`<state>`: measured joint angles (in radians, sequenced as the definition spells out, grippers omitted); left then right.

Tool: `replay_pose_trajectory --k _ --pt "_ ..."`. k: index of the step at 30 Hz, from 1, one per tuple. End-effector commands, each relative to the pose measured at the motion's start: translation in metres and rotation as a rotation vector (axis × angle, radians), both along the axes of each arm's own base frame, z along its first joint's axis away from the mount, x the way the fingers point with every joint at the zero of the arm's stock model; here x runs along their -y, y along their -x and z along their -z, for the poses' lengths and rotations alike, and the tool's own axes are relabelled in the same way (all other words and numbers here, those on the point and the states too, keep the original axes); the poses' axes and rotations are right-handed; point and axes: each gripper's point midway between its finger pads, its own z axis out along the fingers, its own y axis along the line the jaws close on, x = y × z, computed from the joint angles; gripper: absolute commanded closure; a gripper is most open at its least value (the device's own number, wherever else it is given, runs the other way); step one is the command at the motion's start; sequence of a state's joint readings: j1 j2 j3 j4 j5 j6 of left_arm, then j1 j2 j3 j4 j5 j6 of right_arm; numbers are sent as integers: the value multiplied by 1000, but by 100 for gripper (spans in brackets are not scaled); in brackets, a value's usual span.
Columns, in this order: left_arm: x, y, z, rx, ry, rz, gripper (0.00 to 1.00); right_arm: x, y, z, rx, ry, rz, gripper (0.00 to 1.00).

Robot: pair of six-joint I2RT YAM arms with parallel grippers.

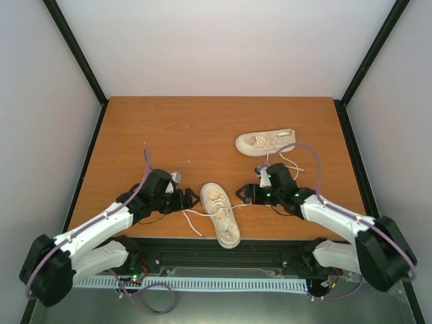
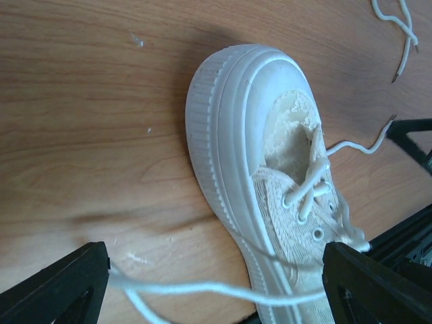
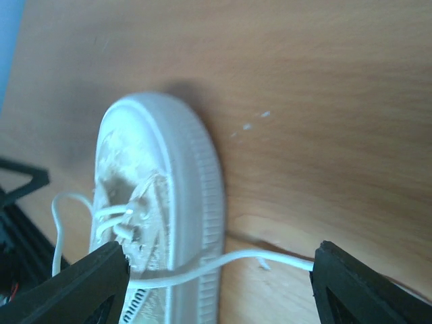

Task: Tie the shoes
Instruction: Move the shoe to the center of the board.

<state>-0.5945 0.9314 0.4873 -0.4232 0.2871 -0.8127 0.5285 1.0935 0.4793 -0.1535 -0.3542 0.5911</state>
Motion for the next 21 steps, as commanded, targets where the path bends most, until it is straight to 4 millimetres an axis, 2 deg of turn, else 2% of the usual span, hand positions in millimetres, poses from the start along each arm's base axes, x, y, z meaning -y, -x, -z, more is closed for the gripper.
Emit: replay_pose_trajectory --k 1,8,16,18,21 --pt "23 -27 -18 89 80 36 12 -48 9 -5 29 -46 -215 25" --pt "39 -31 -3 67 104 100 11 -75 12 18 -29 -20 -298 30" --pt "46 -36 13 41 75 138 8 -93 11 40 -79 -2 -311 48" --pt "48 -36 22 21 69 153 7 -96 10 43 -90 -4 -307 57" --pt "53 -40 28 15 68 164 7 -95 5 45 -99 -3 -265 80"
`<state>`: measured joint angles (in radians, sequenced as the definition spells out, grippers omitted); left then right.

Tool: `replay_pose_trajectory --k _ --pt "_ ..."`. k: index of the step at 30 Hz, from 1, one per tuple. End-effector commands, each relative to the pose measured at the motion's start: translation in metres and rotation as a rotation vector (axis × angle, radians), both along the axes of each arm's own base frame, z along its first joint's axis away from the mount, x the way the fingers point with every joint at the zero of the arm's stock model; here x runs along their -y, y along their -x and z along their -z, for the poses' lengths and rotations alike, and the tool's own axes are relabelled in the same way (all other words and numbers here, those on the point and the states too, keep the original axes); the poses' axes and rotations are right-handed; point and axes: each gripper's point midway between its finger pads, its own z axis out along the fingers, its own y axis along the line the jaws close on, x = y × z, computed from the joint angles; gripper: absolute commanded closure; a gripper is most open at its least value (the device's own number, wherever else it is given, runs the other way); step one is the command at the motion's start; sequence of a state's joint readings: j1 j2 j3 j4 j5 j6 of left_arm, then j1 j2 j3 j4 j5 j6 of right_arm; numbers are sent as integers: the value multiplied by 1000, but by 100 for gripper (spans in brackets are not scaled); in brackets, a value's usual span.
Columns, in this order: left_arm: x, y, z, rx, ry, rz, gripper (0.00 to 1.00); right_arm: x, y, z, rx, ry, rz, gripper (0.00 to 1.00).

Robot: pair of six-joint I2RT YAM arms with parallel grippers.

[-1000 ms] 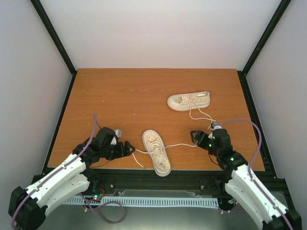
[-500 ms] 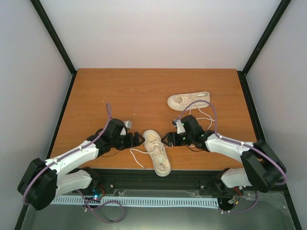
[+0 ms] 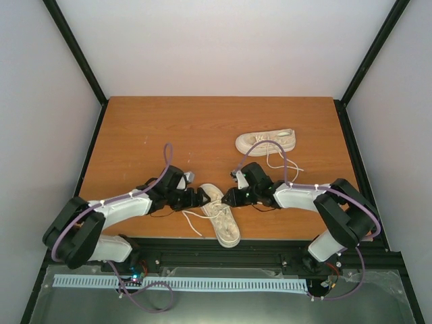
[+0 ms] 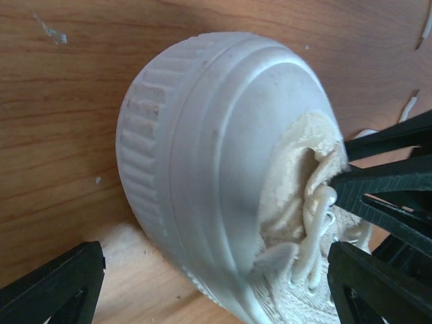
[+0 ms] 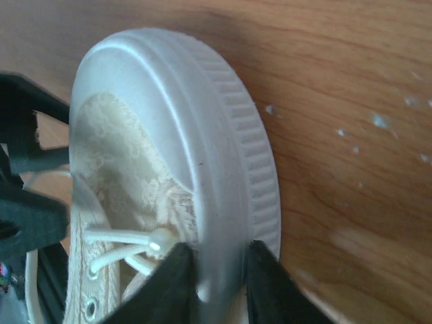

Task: Tie the shoes
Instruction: Move the shoe to the center of the board.

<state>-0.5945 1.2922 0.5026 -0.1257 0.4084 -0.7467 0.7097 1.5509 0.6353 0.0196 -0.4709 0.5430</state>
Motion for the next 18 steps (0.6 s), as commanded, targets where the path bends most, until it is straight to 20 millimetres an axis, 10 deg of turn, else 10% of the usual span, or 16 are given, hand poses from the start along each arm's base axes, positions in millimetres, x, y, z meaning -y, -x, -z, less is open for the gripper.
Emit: replay_pose_trajectory --k 1,10,18 --pt "15 -21 -12 73 36 37 7 -9 -12 -5 21 -19 50 88" --pt "3 -75 -67 334 -135 -12 0 -8 -66 -39 133 -36 271 97" --pt "12 -63 -66 419 -157 199 2 -6 -119 -32 162 73 257 97"
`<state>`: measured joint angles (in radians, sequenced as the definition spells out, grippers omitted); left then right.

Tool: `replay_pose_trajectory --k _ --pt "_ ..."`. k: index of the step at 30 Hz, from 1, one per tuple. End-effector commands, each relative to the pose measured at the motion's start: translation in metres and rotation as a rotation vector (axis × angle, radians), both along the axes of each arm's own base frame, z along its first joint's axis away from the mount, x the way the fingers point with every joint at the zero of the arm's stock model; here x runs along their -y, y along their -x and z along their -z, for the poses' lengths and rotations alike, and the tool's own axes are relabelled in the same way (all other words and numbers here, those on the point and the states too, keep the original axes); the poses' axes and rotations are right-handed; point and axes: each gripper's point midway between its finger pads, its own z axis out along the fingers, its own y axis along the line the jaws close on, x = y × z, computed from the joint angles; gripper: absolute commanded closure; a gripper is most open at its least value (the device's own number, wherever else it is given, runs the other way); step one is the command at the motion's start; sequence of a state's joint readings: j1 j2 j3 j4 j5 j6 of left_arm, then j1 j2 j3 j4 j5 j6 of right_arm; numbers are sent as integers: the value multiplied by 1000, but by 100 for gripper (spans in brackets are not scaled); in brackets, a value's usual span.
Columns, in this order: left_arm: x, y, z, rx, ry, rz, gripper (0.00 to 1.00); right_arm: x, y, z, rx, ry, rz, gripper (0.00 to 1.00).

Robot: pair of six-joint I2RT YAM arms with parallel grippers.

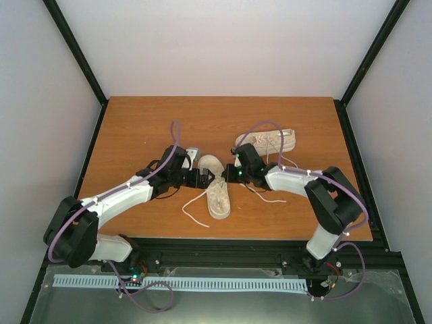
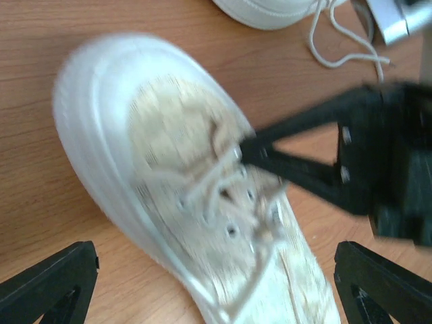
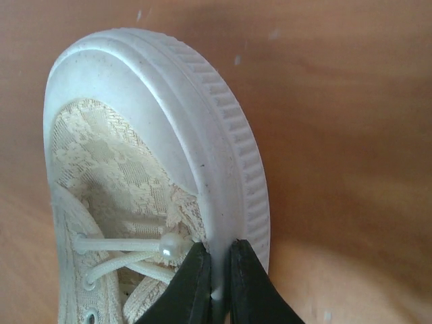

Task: Tie the shoes
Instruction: Move the shoe to the center of the board.

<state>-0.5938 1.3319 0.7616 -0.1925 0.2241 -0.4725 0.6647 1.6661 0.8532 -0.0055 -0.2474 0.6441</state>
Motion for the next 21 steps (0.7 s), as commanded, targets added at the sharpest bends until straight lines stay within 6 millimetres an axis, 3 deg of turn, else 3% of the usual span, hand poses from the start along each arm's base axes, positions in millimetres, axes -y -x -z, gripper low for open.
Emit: replay_pose_trajectory --k 1,6,10,15,21 --pt "1 12 5 44 -54 147 3 -3 -35 -8 51 27 -14 97" --pt "-8 13 21 42 -106 137 9 -4 -49 5 24 71 -53 97" --pt "-12 15 39 -8 -124 106 24 -5 -52 10 7 59 -61 97" --pt "-25 10 56 -26 -192 44 36 -4 -51 9 7 58 -70 97" --pt "-20 8 67 -38 -196 68 45 -2 -50 5 11 51 -71 97"
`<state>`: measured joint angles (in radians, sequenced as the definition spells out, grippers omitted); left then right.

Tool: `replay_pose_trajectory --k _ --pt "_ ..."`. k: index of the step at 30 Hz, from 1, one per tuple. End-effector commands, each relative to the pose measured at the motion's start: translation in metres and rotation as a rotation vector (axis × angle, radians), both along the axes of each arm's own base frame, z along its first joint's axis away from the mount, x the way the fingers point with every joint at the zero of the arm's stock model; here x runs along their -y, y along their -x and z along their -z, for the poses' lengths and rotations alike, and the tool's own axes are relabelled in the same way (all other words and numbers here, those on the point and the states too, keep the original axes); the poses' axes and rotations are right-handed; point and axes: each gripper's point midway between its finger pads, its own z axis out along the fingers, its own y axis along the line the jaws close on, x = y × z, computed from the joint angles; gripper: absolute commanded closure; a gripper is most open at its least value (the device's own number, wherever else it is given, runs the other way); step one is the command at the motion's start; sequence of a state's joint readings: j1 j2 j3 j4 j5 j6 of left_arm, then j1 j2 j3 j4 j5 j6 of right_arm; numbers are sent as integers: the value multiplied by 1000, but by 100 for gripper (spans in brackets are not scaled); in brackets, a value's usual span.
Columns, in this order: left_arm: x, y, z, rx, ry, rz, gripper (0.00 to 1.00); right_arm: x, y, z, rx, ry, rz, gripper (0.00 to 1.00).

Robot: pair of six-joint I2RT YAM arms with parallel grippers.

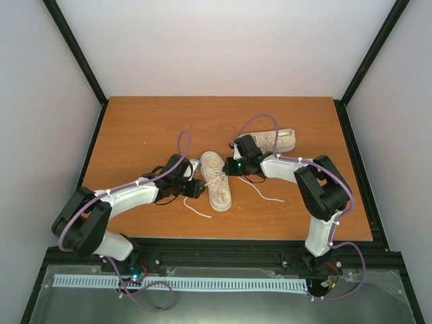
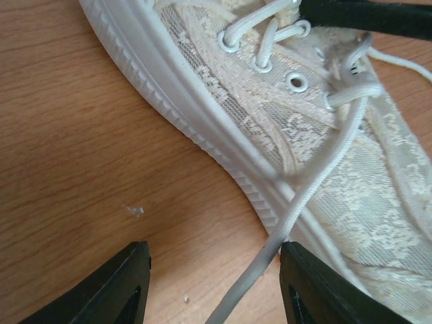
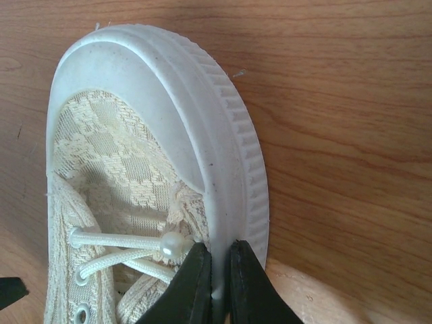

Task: Tie the shoes
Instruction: Move the shoe to the center of the board.

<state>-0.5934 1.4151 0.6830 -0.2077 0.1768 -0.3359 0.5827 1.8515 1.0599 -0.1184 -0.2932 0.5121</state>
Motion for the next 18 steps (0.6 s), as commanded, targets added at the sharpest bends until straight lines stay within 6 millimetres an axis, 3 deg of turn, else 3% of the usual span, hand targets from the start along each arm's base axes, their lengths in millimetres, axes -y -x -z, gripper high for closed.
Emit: replay_pose_trajectory --k 1,3,8,13,18 --pt "2 -10 7 15 -11 7 47 -2 -4 -12 29 -19 -26 94" --pt "5 -10 14 -4 -14 20 52 0 -5 -16 39 -18 -24 87" --pt "9 -16 17 -1 -1 7 92 14 -2 -31 66 -21 -17 65" --pt "7 -22 2 56 9 -14 99 47 14 -37 124 75 -7 38" --pt "6 -20 -2 54 14 -19 99 88 41 -20 106 243 24 34"
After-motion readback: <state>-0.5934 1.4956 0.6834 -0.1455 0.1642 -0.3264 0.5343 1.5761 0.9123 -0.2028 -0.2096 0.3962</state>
